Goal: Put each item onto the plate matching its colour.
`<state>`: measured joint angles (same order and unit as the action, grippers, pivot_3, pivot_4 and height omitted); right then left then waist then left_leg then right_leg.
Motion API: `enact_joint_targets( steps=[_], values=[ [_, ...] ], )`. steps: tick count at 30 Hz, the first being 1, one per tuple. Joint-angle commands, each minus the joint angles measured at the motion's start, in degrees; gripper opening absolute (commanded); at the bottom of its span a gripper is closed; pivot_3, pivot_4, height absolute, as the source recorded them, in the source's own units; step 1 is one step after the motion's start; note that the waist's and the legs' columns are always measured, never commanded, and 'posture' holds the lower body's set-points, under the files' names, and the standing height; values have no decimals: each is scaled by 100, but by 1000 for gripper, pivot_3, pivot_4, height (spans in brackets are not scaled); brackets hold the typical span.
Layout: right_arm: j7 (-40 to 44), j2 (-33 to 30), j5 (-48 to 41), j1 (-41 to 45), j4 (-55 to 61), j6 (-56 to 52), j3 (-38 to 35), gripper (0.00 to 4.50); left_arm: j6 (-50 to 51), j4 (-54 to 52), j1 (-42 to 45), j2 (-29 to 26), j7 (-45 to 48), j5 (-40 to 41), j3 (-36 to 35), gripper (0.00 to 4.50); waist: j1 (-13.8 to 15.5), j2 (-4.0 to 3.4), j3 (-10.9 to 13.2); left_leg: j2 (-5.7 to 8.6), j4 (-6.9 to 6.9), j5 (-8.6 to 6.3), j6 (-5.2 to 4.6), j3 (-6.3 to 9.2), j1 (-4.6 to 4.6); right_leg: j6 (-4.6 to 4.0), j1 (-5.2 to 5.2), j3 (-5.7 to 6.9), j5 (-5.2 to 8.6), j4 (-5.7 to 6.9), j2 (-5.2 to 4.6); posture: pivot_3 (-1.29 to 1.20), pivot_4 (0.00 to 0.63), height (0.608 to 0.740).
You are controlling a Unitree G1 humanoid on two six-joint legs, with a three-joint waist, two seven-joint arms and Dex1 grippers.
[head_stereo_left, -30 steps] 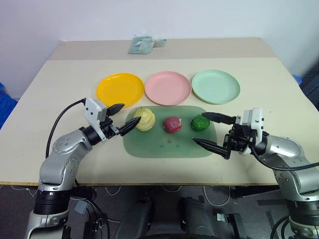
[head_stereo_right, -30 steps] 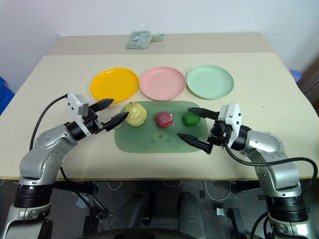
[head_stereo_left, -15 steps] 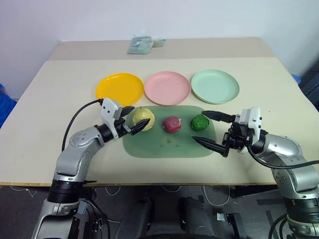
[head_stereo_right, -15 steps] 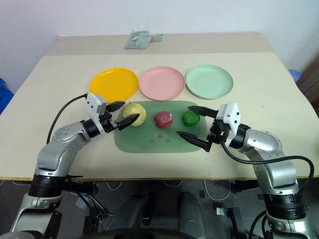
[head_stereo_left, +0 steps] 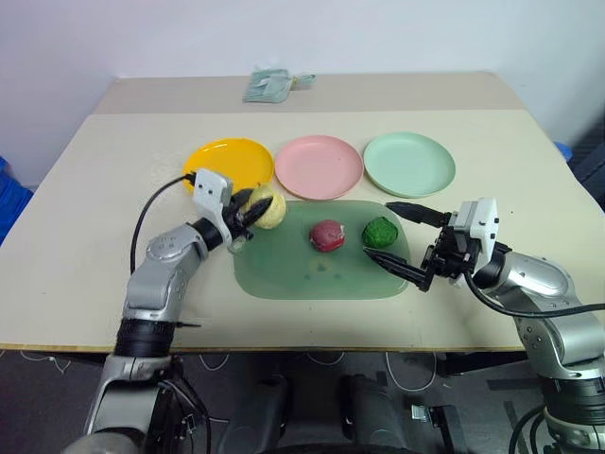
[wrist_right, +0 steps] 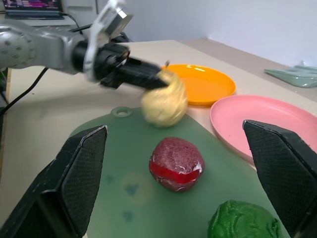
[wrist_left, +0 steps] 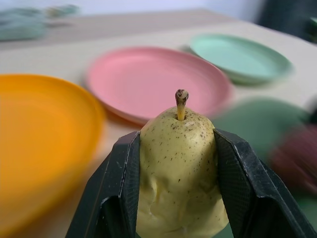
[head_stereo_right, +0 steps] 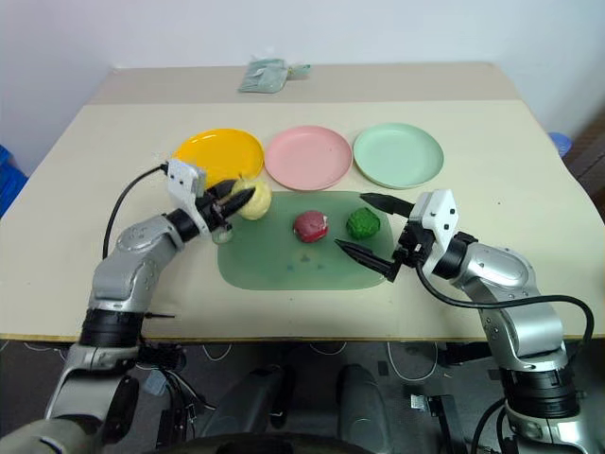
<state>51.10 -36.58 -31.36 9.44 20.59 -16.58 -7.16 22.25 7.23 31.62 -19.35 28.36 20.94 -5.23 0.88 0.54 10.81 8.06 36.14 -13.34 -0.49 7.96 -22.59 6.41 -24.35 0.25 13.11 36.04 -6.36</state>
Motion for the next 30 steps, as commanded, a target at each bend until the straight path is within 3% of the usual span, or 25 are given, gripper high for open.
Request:
enact_joint_targets(
  steps=[1, 11, 16, 17, 23, 30],
  values=[
    [-68, 37, 51, 149, 131, 119, -21, 4500, -410, 647, 780, 14, -472, -81, -463, 1618, -10, 1, 1, 1, 0, 0, 0, 0, 0, 1, 0, 0, -1, -1, 0, 0, 150, 740],
    [-236, 281, 238, 593, -246, 157, 147, 4500, -1702, 4154, 2740, 252, -1262, -800, -545, 1618, -12, 8, 4, 11, 0, -1, -4, -1, -3, 17, 0, 5, -10, -5, 6, 0, 150, 740],
    [-462, 366, 415, 872, -373, 113, 238, 4500, -2131, 4825, 2956, 340, -1267, -920, -539, 3994, -16, 11, 5, 12, -1, 1, -1, -1, -9, 19, -8, 5, -12, -3, 4, 0, 150, 740],
    [-545, 396, 458, 942, -365, 73, 273, 4500, -2177, 4819, 2950, 352, -1230, -899, -557, 4464, -19, 11, 5, 12, -1, 1, 0, -1, -11, 19, -11, 5, -12, -3, 3, 0, 150, 740],
    [-897, 676, 578, 1288, -390, -237, 574, 4500, -2059, 3490, 2233, 261, -387, -636, -508, 4464, -28, 10, 5, 12, -1, 6, 8, -1, -15, 18, -15, 4, -13, 0, -4, 0, 150, 740],
    [-753, 746, 831, 1362, -577, -385, 1089, 4500, -785, 818, 715, -32, 1114, 317, -365, 4464, -71, 9, 4, 12, 3, 9, 11, -4, -16, 16, -17, 1, -15, 4, -3, 0, 150, 740]
  ],
)
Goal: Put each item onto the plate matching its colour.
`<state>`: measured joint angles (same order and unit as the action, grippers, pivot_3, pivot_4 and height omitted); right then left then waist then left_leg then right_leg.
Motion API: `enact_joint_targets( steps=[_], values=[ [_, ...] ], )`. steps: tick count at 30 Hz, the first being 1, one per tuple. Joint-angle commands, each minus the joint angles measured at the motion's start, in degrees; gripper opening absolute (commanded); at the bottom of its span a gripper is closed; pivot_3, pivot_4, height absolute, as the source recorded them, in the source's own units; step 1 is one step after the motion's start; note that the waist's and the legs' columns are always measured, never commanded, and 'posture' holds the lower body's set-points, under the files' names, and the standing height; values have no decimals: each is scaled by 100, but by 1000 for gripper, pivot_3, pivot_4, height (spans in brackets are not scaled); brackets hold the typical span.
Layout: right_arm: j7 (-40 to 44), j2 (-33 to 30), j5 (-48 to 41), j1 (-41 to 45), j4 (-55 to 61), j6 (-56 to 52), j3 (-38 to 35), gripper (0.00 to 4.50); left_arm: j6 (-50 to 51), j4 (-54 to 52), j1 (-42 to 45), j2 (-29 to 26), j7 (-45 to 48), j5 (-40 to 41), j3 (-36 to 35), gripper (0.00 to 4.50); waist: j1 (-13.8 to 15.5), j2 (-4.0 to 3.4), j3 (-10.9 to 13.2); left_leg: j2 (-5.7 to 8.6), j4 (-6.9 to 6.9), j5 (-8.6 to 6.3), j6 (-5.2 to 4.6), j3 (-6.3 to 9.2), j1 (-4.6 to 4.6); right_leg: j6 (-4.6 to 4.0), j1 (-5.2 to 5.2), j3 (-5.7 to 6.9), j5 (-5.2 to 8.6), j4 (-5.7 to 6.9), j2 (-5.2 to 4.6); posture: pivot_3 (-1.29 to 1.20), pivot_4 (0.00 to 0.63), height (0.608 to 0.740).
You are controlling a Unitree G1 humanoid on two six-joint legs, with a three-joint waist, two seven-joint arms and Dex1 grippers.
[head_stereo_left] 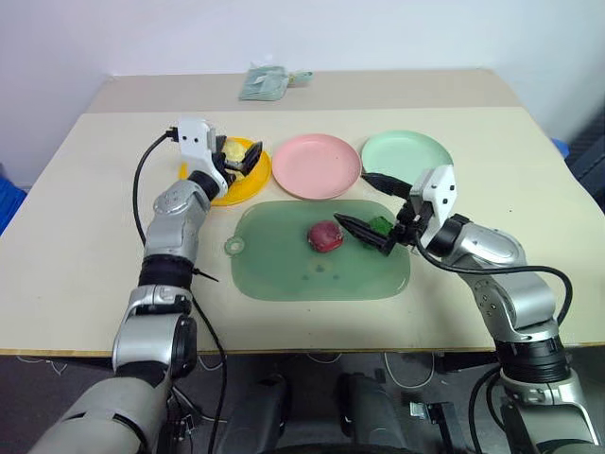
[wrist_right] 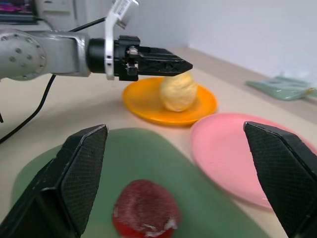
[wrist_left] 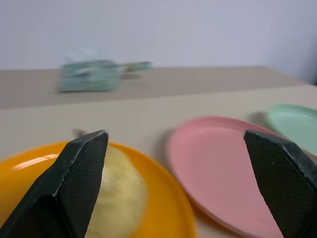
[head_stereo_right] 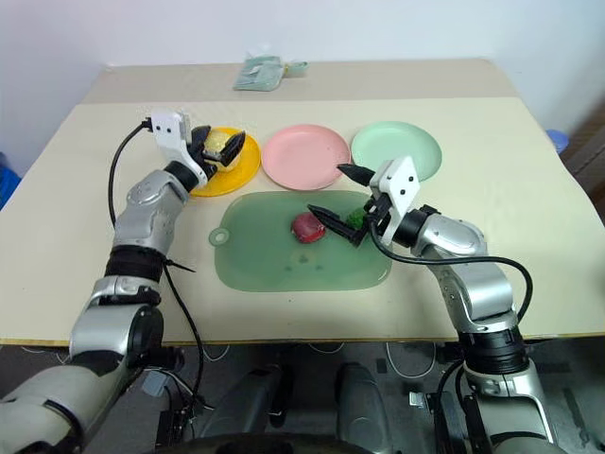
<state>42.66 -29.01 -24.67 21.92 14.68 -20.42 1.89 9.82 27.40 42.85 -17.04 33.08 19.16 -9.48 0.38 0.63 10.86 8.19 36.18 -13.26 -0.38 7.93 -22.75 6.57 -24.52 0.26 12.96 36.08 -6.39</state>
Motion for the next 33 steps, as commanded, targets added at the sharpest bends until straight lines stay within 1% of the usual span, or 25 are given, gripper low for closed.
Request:
enact_joint_targets(
  steps=[1, 3, 5, 6, 7, 9, 11, 12, 14, 18, 23, 28, 31, 33],
  values=[
    [126, -32, 248, 136, -22, 8, 275, 4500, 642, -1580, -648, -371, 921, 712, 58, 4464, -45, -1, 0, 0, -1, -1, -2, 0, 1, -1, 0, -1, -1, 0, 0, 0, 150, 740],
    [215, -27, 412, 228, -115, 71, 459, 4500, 923, -2350, -1221, -717, 1575, 1126, 63, 4464, -99, -1, 0, -1, -1, -2, -4, 1, 2, -3, -1, -3, -1, 4, 1, 0, 150, 740],
    [259, -22, 589, 357, -232, 60, 630, 4500, 1185, -2844, -1679, -1031, 1965, 1402, 30, 4464, -120, -3, -2, -2, -4, -8, -14, 1, 4, -7, -3, -5, -3, 4, 1, 0, 150, 740],
    [295, -46, 827, 469, -353, 138, 813, 4500, 1182, -3046, -2026, -1343, 2351, 1397, 68, 4464, -129, -3, -2, -4, -4, -7, -12, 3, 5, -10, -2, -6, -5, 6, 2, 0, 150, 740],
    [336, -56, 990, 550, -442, 193, 947, 4500, 1145, -3205, -2312, -1611, 2676, 1369, 112, 4464, -161, -3, -2, -8, -3, -5, -9, 3, 5, -13, -4, -6, -6, 4, 7, 0, 150, 740],
    [388, -23, 1157, 653, -579, 257, 1096, 4500, 1141, -3438, -2707, -1983, 3076, 1434, 120, 4464, -131, -8, -4, -15, -14, -4, -7, -5, 18, -20, -1, -10, -7, 5, 12, 0, 150, 740],
    [421, 45, 1246, 722, -690, 300, 1179, 4500, 1202, -3600, -2961, -2195, 3269, 1587, 29, 4464, -85, -8, -4, -21, -15, -4, -5, -4, 18, -22, -1, -10, -7, 3, 20, 0, 150, 740],
    [463, 75, 1324, 774, -756, 329, 1270, 4500, 1041, -3646, -3176, -2393, 3519, 1508, 14, 4464, -70, -8, -4, -20, -13, -4, -5, -1, 18, -22, 4, -10, -7, 3, 19, 0, 150, 740],
    [516, 128, 1455, 855, -871, 377, 1382, 4500, 817, -3694, -3465, -2621, 3801, 1403, -23, 4464, -80, -7, -4, -21, -11, -5, -5, 0, 18, -22, 7, -11, -7, -5, 28, 0, 150, 740],
    [621, 179, 1725, 1036, -1155, 479, 1581, 4500, 679, -3820, -3792, -2733, 3804, 1433, -149, 4464, -93, -8, -4, -22, -15, -5, -5, 0, 18, -39, 5, -14, 2, -6, 27, 0, 150, 740],
    [617, 104, 2273, 1250, -1515, 783, 1787, 4500, 736, -4120, -3953, -2604, 3579, 1548, -207, 4464, -101, -8, -4, -22, -15, -5, -4, 0, 18, -37, 4, -13, 1, -5, 25, 0, 150, 740],
    [712, 66, 2528, 1332, -1646, 888, 1828, 4500, 700, -4212, -4094, -2538, 3446, 1499, -248, 4464, -101, -8, -3, -23, -19, -5, -4, 0, 18, -35, 1, -14, 0, -4, 26, 0, 150, 740],
    [762, 148, 2489, 1377, -1635, 820, 1743, 4500, 675, -4230, -4141, -2500, 3378, 1492, -249, 4464, -100, -8, -3, -23, -19, -5, -4, 0, 18, -35, 1, -13, 0, -4, 27, 0, 150, 740],
    [778, 144, 2533, 1412, -1608, 829, 1731, 3966, 654, -4237, -4155, -2469, 3339, 1482, -232, 4500, -101, -8, -3, -23, -19, -5, -4, 0, 18, -35, 1, -14, 0, -4, 27, 0, 150, 740]
  ],
)
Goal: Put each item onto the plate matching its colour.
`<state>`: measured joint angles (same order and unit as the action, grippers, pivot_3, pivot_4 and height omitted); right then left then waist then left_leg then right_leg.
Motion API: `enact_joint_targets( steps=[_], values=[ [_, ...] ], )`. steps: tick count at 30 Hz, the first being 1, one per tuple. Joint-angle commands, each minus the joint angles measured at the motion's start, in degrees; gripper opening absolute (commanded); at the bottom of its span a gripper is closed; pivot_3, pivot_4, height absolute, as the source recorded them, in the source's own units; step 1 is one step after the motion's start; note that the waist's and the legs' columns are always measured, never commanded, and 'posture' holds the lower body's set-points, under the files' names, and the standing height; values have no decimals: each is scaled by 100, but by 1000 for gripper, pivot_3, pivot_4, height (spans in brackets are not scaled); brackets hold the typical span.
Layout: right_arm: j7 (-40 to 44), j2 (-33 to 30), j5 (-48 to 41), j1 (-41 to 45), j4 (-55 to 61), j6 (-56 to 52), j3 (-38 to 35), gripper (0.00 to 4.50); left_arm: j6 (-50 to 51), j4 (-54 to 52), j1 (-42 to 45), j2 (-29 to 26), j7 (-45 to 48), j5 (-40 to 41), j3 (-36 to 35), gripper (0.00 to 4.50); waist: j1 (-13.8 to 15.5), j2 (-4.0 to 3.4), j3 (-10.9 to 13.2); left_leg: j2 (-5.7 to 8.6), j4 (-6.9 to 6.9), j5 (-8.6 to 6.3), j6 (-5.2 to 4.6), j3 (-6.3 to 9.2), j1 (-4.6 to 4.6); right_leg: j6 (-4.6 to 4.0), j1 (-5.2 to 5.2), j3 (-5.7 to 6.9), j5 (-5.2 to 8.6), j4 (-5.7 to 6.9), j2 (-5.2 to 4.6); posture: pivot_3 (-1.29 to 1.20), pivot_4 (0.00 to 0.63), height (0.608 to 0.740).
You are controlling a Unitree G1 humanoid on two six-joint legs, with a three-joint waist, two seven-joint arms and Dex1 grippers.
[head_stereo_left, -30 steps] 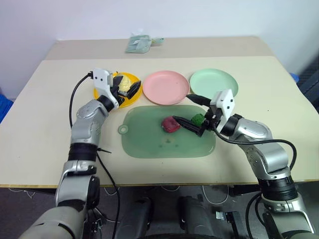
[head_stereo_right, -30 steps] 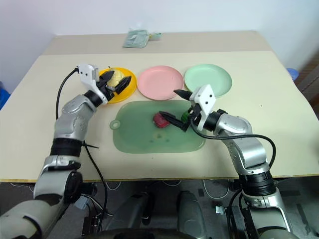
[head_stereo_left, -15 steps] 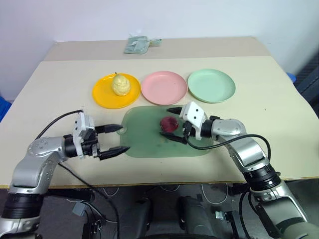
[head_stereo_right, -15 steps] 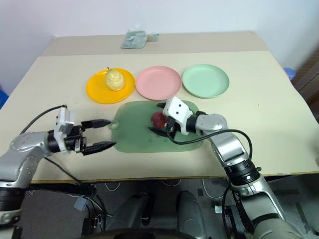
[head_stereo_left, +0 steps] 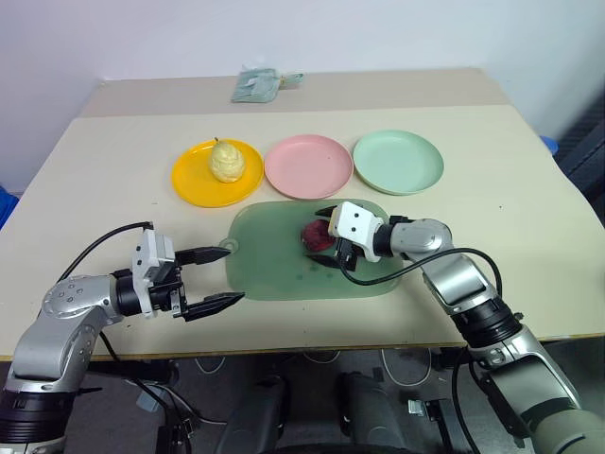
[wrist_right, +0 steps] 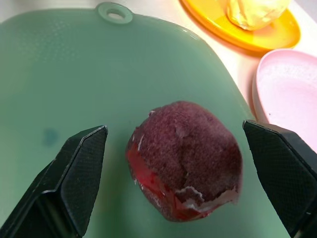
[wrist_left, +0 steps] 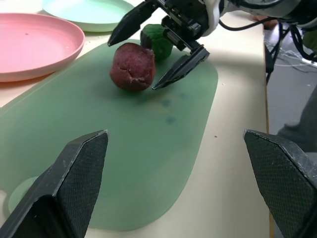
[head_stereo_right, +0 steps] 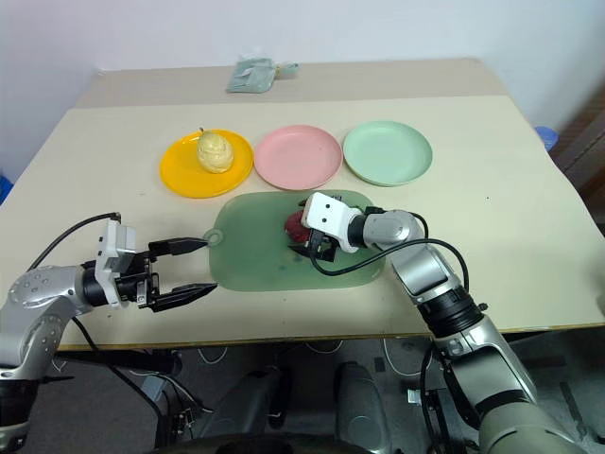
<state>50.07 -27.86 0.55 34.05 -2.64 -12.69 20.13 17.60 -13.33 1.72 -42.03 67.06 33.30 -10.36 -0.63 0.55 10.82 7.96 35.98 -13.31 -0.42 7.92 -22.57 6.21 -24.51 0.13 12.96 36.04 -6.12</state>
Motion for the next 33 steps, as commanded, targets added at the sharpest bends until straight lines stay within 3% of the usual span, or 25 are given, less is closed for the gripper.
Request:
enact_joint_targets(
  steps=[1, 3, 31, 33],
  values=[
    [41, 20, 34, 209, 135, 71, -93, 3670, -134, -166, -45, 43, -76, 64, -134, 4500, 1, 0, 0, 0, 0, 0, 0, 0, 0, 0, 0, 0, 0, 0, 0, 0, 150, 740],
    [3, 37, 62, 226, 163, 85, -123, 2765, -169, -150, -46, 73, -123, 42, -119, 4500, 1, 0, 0, 0, 0, 0, 0, 0, 0, 0, 0, 0, 0, 0, 0, 0, 150, 740],
    [390, 10, -162, 221, 185, -514, -206, 2765, -237, -223, -40, 220, -381, 27, -28, 4500, 1, 0, 0, -1, -2, 0, 0, 0, 0, 0, 0, 0, 0, -1, 1, 0, 150, 740],
    [390, 19, -160, 227, 159, -513, -208, 2214, -230, -252, -61, 224, -399, 32, -31, 4500, 0, 0, 0, -1, -1, 0, 0, 0, 0, 0, 0, 0, 0, -1, 0, 0, 150, 740]
  ],
)
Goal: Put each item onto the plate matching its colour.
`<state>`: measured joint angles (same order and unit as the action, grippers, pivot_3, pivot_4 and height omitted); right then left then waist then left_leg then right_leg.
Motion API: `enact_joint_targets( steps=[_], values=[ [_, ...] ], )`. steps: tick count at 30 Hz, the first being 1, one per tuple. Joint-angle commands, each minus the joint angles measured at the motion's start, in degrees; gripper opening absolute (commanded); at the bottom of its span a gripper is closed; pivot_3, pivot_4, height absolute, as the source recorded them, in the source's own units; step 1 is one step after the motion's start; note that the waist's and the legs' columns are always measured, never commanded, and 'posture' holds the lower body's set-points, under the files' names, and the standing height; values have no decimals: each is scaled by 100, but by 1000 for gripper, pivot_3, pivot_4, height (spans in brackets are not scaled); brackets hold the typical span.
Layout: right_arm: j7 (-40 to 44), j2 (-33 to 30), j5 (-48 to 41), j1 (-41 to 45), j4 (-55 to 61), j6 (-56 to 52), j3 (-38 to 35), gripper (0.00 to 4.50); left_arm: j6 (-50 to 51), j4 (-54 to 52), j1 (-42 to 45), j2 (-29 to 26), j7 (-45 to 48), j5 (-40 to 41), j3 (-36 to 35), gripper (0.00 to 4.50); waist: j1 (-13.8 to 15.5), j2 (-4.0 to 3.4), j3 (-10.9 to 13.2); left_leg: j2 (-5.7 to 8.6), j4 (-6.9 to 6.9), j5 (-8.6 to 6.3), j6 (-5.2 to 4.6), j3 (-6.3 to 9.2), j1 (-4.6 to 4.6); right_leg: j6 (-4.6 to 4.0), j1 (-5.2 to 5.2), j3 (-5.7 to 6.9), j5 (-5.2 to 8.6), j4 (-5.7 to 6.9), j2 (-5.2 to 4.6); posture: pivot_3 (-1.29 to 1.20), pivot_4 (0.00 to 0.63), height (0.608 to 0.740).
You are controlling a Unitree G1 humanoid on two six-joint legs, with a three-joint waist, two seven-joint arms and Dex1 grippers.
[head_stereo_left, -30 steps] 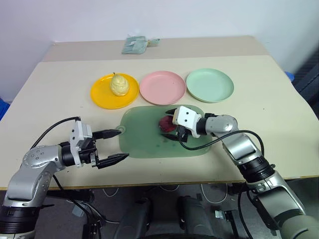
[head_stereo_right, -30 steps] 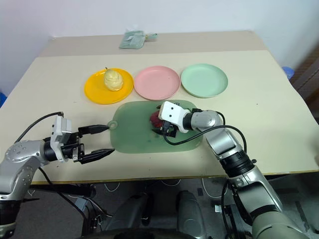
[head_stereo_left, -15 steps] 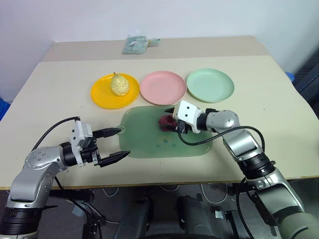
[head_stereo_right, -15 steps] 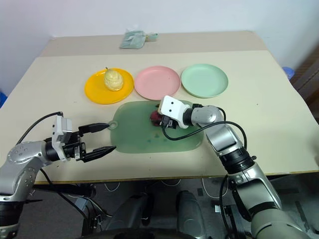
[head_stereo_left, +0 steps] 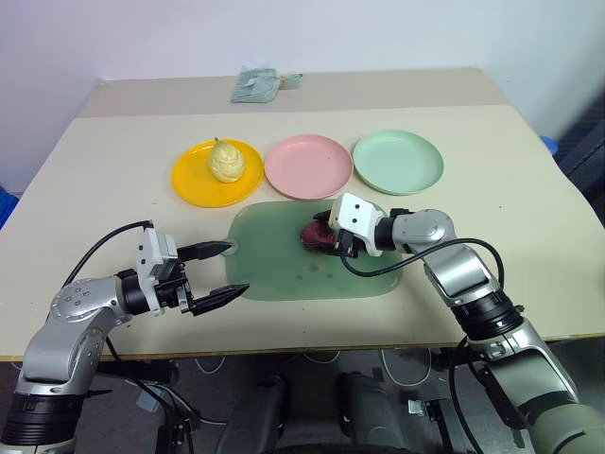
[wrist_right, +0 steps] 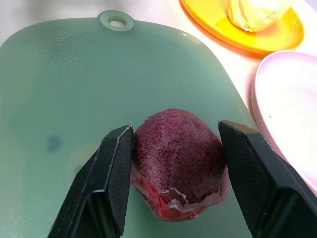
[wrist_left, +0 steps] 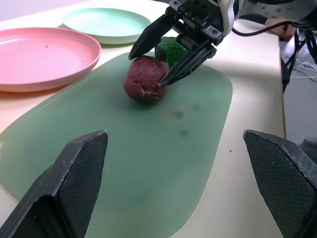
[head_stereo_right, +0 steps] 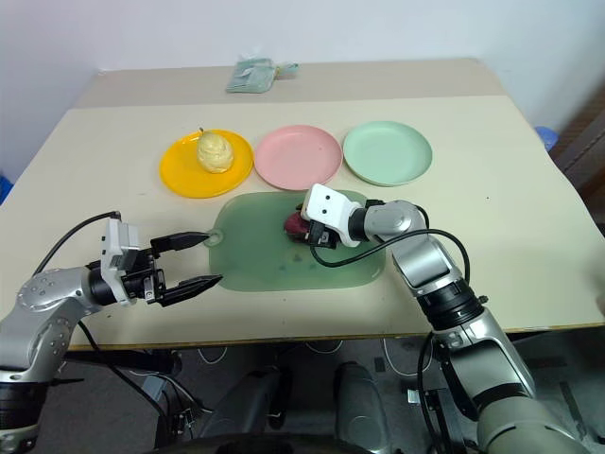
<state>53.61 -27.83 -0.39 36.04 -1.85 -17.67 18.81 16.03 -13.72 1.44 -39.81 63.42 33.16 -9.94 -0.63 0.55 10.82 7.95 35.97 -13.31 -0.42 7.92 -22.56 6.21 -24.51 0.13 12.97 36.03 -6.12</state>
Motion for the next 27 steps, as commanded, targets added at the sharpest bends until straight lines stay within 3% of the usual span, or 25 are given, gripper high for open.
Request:
enact_joint_targets(
  steps=[1, 5, 18, 22, 27],
  values=[
    [47, 18, -77, 27, 77, -31, -77, 1922, -70, -226, -43, 4, -45, 47, -72, 4500, 0, 0, 0, 0, 0, 0, 0, 0, 0, 0, 0, 0, 0, 0, 0, 0, 150, 740],
    [20, 34, -99, 28, 105, 2, -105, 37, -32, -318, -72, 30, -124, 60, -46, 4500, 2, 0, -1, -1, 1, 0, 0, 0, 1, 0, 2, -1, 0, 0, 0, 0, 150, 740],
    [28, 461, -1150, 592, 401, -827, -781, 37, 81, -435, -7, 95, -295, 100, -8, 4500, 5, -2, 1, -2, -3, -1, 1, 0, -1, 0, -2, -2, 0, -1, 4, 0, 150, 740],
    [271, 304, -1424, 618, 583, -1028, -831, 1236, 140, -502, 8, 138, -369, 121, 4, 4500, 0, -2, 1, -2, -3, 0, 1, 0, -1, 0, -2, -2, 0, -1, 1, 0, 150, 740],
    [404, 173, -1417, 650, 637, -1041, -694, 3833, 201, -546, 54, 155, -403, 122, 22, 4500, 0, -2, 1, -2, -4, -1, 1, 0, -2, 0, -3, -2, 0, -1, 1, 0, 150, 740]
  ],
)
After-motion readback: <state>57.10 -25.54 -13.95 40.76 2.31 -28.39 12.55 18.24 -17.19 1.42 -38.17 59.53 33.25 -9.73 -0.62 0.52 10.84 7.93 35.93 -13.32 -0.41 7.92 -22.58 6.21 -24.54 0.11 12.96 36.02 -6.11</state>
